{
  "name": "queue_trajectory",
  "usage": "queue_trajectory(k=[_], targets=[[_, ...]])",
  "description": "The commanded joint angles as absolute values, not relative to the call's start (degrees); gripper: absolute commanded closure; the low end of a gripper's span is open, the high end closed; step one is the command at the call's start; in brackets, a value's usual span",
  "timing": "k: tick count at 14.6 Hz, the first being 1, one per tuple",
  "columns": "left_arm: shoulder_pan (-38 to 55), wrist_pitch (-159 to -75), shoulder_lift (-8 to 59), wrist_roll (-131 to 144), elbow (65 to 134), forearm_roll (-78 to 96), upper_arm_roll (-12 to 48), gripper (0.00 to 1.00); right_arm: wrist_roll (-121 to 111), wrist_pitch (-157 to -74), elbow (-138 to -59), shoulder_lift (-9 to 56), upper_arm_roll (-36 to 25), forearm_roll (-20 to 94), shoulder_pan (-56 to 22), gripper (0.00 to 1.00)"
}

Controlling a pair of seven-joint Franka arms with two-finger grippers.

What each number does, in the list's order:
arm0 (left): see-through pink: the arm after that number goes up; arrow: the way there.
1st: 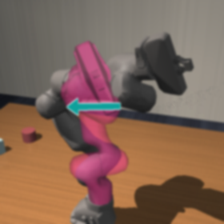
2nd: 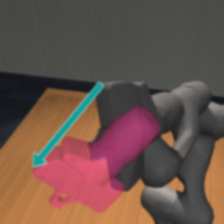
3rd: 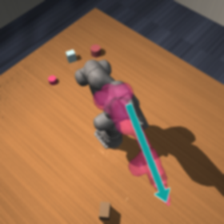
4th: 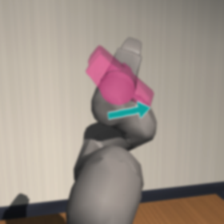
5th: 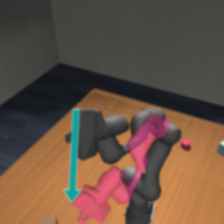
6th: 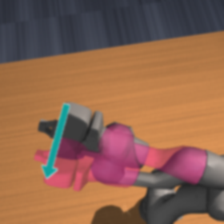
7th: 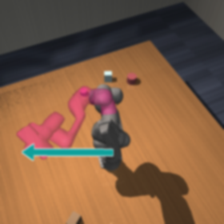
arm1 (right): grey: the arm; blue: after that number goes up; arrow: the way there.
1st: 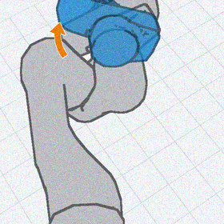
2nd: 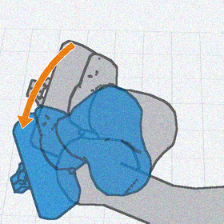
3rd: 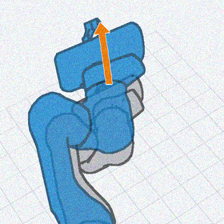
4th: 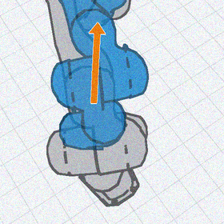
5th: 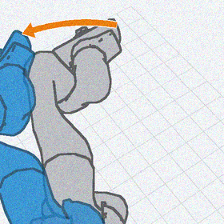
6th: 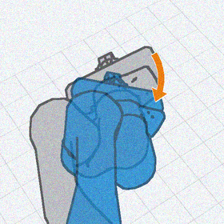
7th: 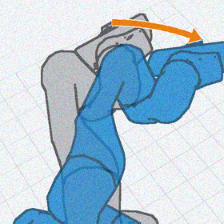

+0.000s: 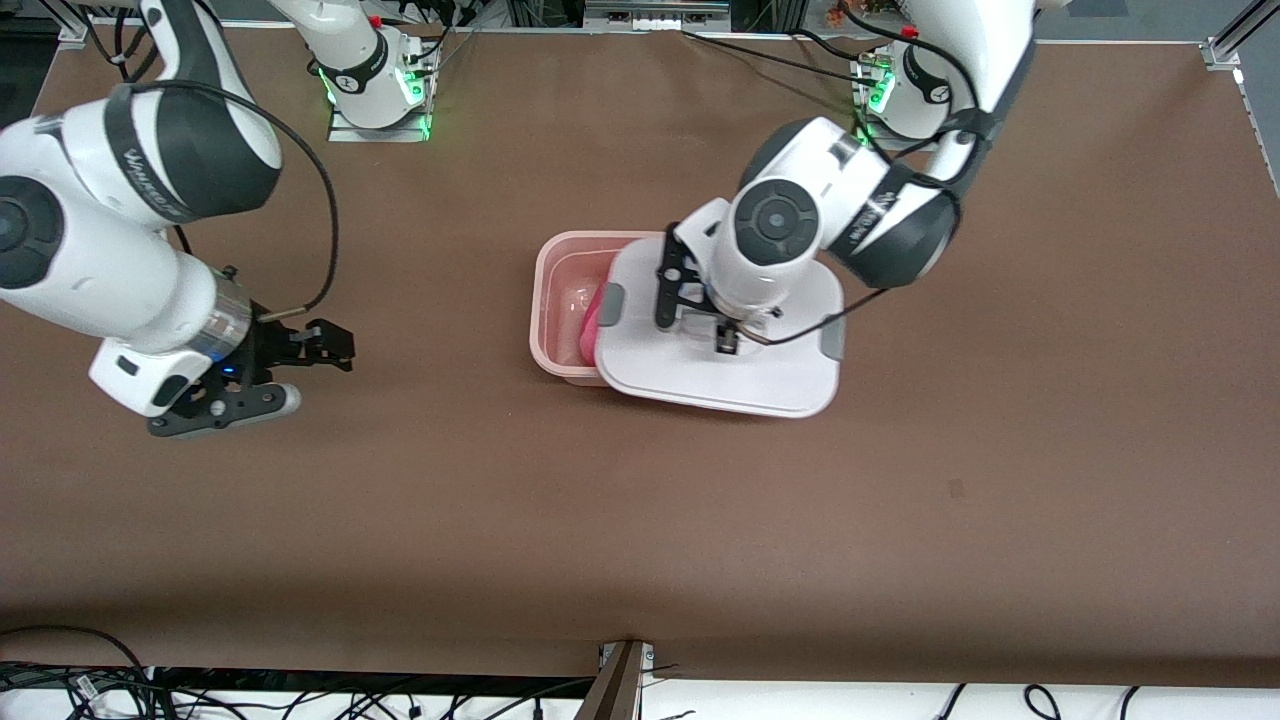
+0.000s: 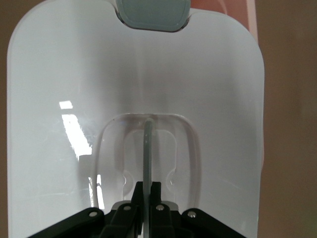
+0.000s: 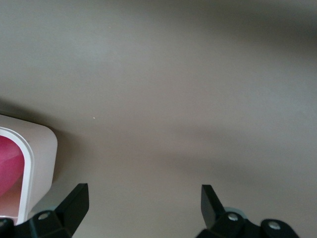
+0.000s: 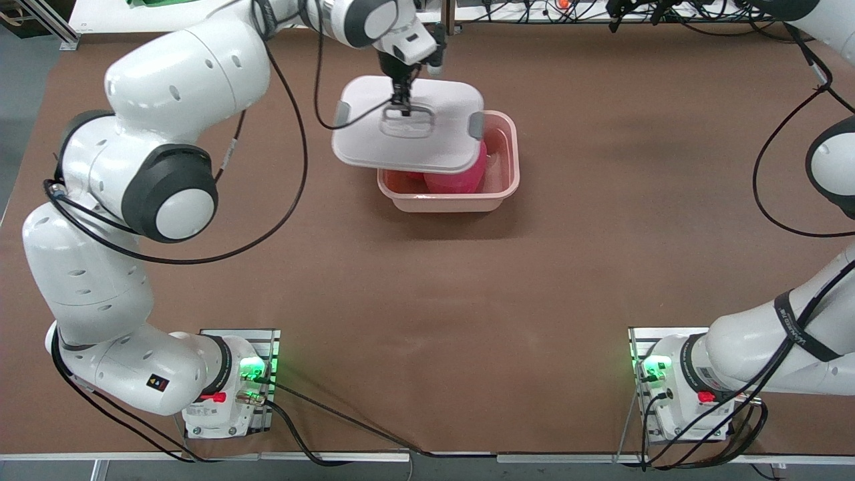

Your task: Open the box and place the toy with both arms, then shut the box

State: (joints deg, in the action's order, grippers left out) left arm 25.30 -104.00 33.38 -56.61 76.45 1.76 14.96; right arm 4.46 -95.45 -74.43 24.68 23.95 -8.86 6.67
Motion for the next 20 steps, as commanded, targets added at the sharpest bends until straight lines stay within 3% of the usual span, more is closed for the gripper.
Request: queue_trajectory(k=[1,5,9,14,20], targets=[[29.51,-106.52,33.75,-52.83,75.94,3.43,13.89,1.0,4.92,-90.81,-72.26,23.47,22.07,-7.74,7.9,0.0],[33.04,-106.79,34.45,-47.82,75.94,-3.78,13.89,1.0,5.45,-87.45,-70.57,20.76,16.99,-6.25,9.06,0.0],[34.71,-111.08,36.21,-44.83,76.81,-4.04,13.8,1.0,5.54,-87.54,-76.63,16.01,8.8,0.35,7.21,0.0],[34.98,-113.47,37.97,-44.74,76.9,-4.13,13.8,1.0,4.66,-87.71,-78.74,12.75,4.4,-0.09,4.66,0.0],[34.36,-109.96,37.88,-45.44,77.25,-4.13,13.8,1.0,0.46,-87.46,-84.29,7.04,3.96,-1.58,3.16,0.0]])
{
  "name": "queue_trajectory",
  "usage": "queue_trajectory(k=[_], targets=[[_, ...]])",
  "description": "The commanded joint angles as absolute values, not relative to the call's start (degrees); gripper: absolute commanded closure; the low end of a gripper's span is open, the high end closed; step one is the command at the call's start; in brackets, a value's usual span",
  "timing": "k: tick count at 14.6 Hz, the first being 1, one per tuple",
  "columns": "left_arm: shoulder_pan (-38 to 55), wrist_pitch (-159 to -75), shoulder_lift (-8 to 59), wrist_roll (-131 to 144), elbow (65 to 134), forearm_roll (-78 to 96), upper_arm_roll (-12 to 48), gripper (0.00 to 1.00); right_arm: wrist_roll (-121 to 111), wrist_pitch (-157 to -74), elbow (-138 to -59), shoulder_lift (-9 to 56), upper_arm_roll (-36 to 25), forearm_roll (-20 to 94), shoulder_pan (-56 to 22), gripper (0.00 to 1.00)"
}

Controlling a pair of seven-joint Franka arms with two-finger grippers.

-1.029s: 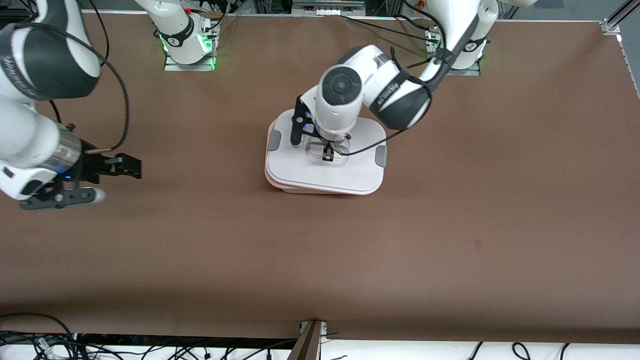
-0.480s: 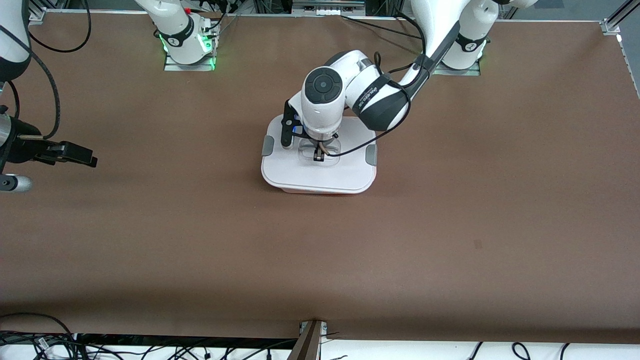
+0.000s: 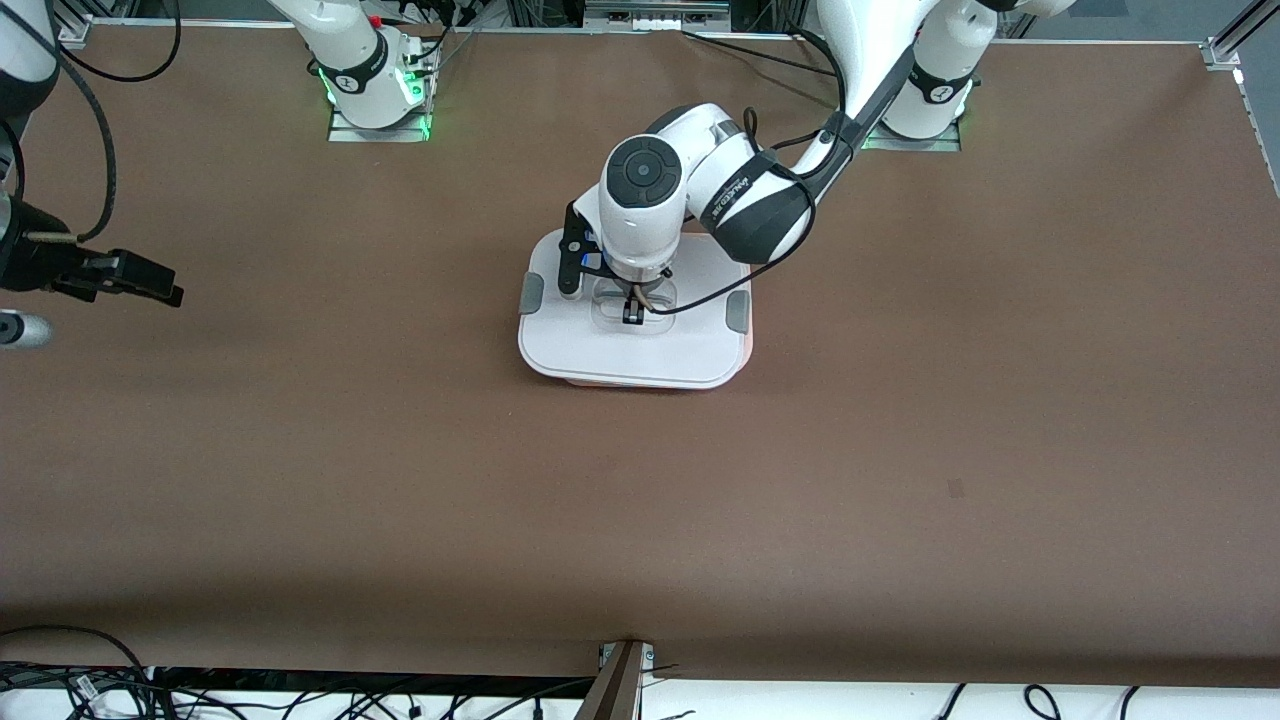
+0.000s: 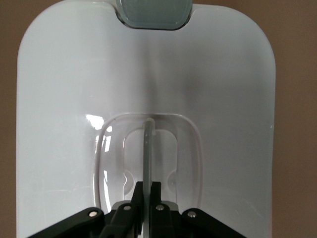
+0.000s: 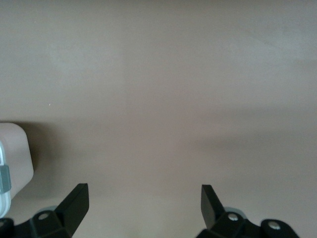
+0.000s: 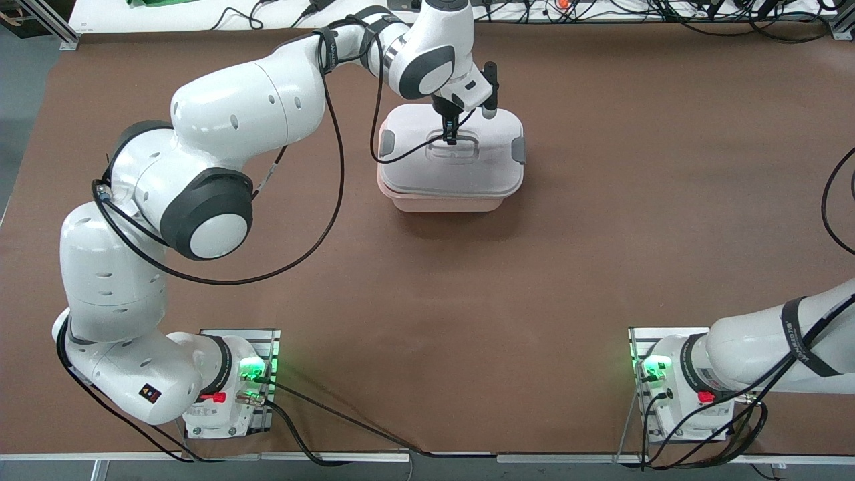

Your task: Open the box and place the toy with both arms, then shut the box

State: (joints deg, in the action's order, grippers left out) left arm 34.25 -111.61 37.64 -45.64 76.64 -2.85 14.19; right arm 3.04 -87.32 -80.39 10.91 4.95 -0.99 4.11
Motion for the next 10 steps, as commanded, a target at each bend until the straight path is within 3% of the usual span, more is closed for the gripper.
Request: queue_trajectory(k=[1,5,10], targets=[[34.37,-109.86,37.53,-45.27,77.86,-4.13,13.71,1.0,-1.04,-86.41,-84.9,6.42,3.96,-1.5,3.16,0.0],[33.22,-109.16,37.27,-44.48,78.92,-3.78,13.89,1.0,-5.53,-85.78,-85.96,5.89,-0.69,-0.79,3.08,0.0],[33.14,-109.25,36.83,-41.23,80.15,-3.25,14.06,1.0,-5.62,-85.69,-85.96,5.54,-0.88,-1.41,1.58,0.0]])
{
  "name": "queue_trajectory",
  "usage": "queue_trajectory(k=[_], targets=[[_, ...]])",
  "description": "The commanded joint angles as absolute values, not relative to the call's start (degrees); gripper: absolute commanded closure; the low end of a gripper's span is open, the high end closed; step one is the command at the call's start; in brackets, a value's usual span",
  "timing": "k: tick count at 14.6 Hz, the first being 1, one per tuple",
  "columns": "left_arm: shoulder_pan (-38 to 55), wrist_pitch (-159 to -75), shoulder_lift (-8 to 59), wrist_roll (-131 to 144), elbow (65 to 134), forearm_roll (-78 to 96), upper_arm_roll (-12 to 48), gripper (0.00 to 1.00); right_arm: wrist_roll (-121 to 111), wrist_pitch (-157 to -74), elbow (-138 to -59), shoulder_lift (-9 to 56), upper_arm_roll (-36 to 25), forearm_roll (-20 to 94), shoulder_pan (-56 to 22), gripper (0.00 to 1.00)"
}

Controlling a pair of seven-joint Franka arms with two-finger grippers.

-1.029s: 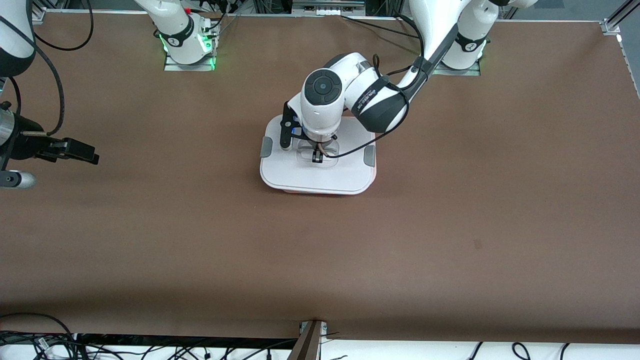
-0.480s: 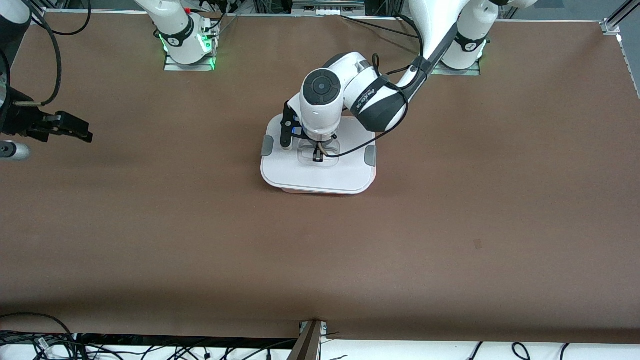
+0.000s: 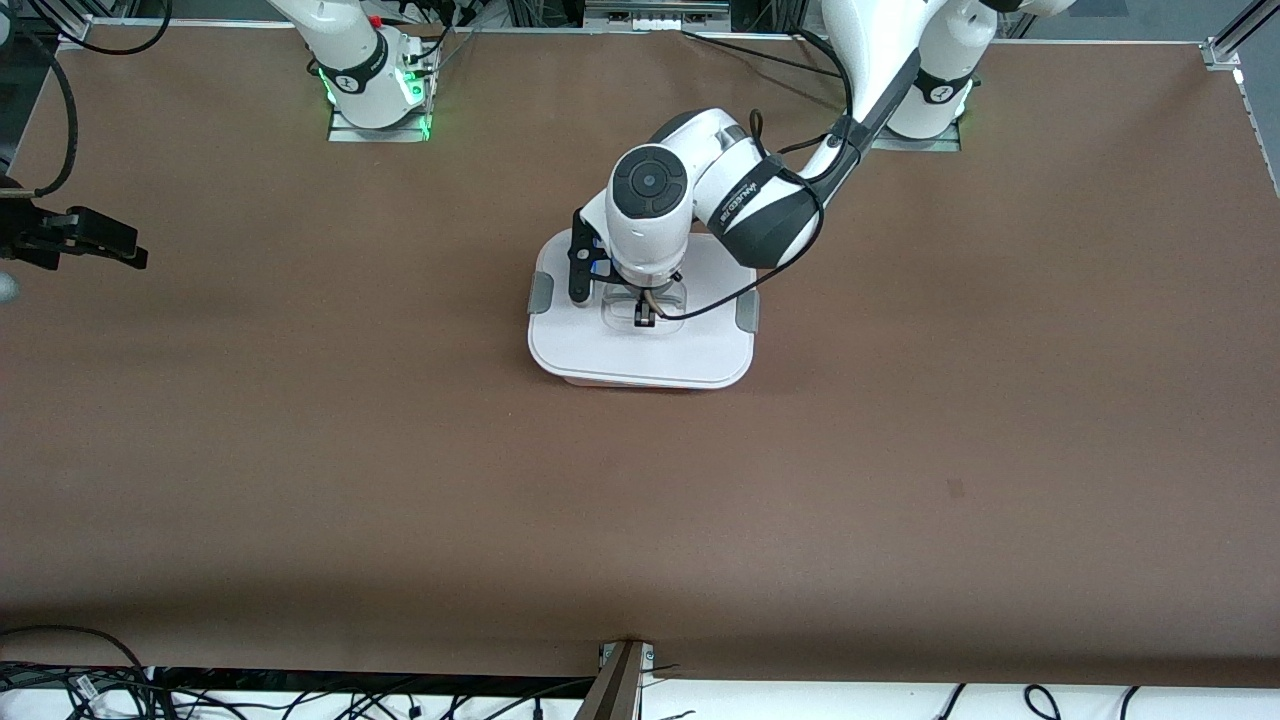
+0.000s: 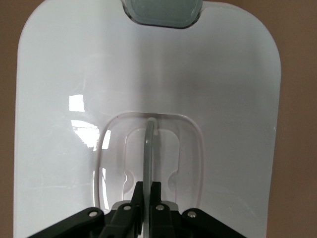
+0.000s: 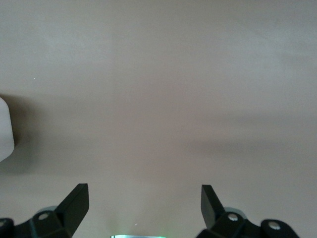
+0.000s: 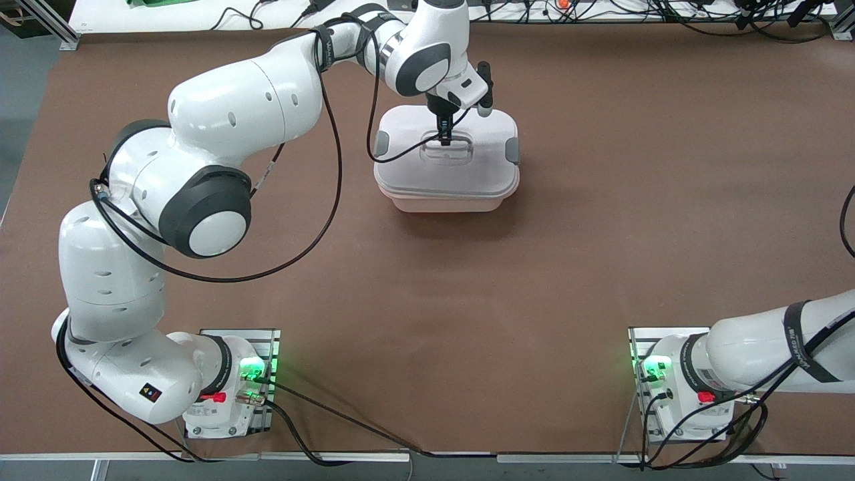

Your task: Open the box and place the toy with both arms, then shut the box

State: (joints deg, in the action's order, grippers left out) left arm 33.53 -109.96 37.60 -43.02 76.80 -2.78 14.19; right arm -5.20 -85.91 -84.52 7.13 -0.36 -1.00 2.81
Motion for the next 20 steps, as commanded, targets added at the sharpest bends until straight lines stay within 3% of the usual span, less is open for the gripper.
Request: queue_trajectory(k=[1,20], targets=[[33.13,-109.25,36.83,-41.05,80.85,-3.25,14.24,1.0,-5.62,-85.69,-85.87,5.97,-0.88,-1.41,1.58,0.0],[33.4,-109.6,35.42,-39.29,83.76,-3.87,14.24,1.0,-5.98,-85.87,-82.88,8.79,-0.35,-1.06,1.67,0.0]])
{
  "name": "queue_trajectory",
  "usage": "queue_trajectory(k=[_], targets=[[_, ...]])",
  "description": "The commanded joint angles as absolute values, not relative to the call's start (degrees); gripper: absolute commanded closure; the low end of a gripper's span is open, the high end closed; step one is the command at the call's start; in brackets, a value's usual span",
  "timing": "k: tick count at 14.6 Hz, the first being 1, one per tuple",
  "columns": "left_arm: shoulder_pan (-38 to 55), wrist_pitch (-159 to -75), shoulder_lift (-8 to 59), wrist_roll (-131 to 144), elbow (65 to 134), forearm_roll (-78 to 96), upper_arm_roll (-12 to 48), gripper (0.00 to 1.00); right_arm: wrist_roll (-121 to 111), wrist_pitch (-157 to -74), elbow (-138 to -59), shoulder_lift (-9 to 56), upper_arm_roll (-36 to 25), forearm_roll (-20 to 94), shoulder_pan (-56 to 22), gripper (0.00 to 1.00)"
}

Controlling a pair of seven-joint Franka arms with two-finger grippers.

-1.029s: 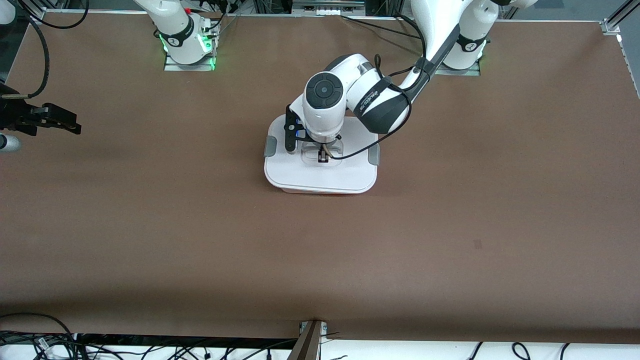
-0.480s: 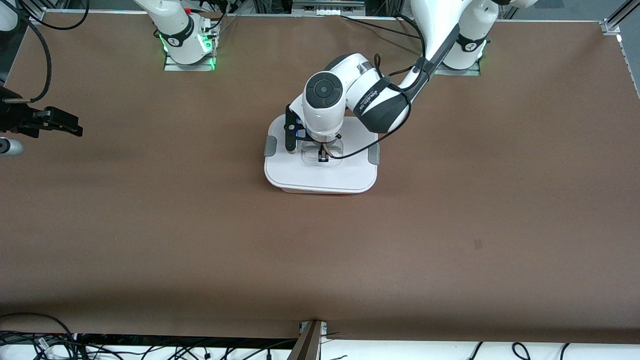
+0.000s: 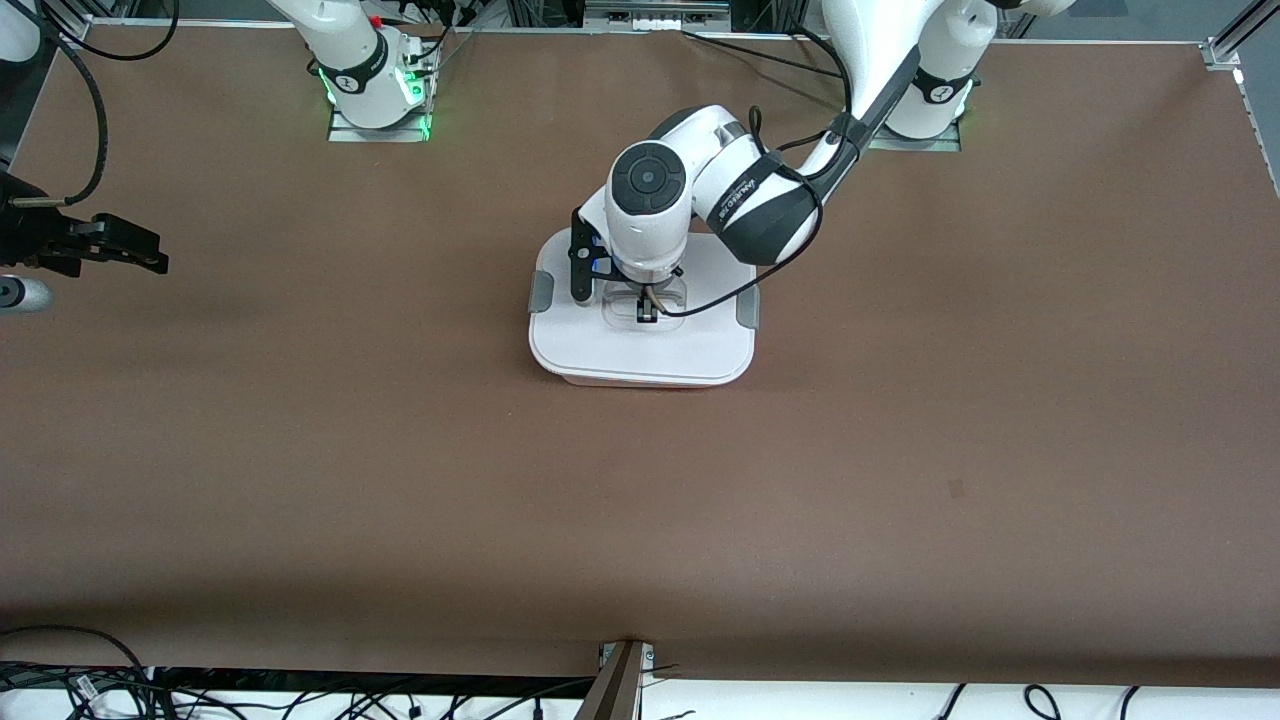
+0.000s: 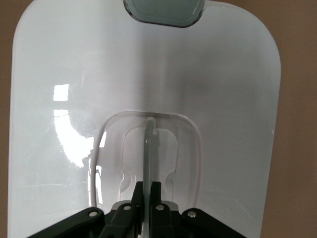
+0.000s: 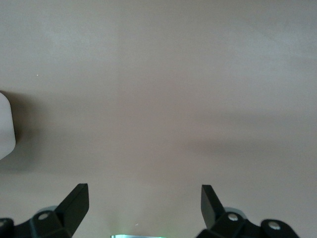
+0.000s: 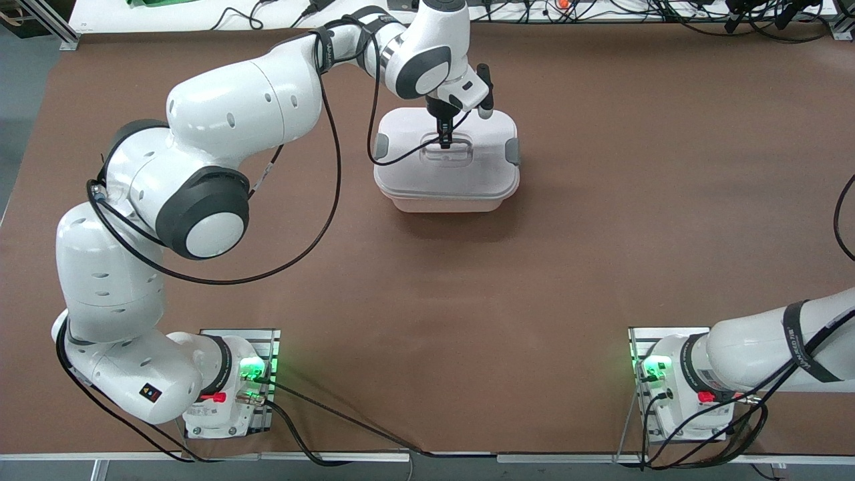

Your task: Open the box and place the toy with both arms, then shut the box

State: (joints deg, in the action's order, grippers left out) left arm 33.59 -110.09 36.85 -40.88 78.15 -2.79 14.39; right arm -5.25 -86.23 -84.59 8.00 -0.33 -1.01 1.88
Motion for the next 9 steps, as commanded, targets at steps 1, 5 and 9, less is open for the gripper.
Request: queue_trajectory(k=[1,5,9], targets=[[33.57,-109.77,35.59,-37.81,83.76,-3.87,14.24,1.0,-5.89,-85.87,-82.88,8.88,-0.35,-0.97,1.67,0.0],[33.75,-109.86,35.24,-33.05,83.5,-3.78,14.33,1.0,-5.89,-85.96,-82.88,8.88,-0.18,-0.88,1.49,0.0],[33.66,-109.78,35.24,-33.84,83.5,-3.95,14.33,1.0,-5.98,-85.87,-82.88,8.88,-0.26,-0.88,1.32,0.0]])
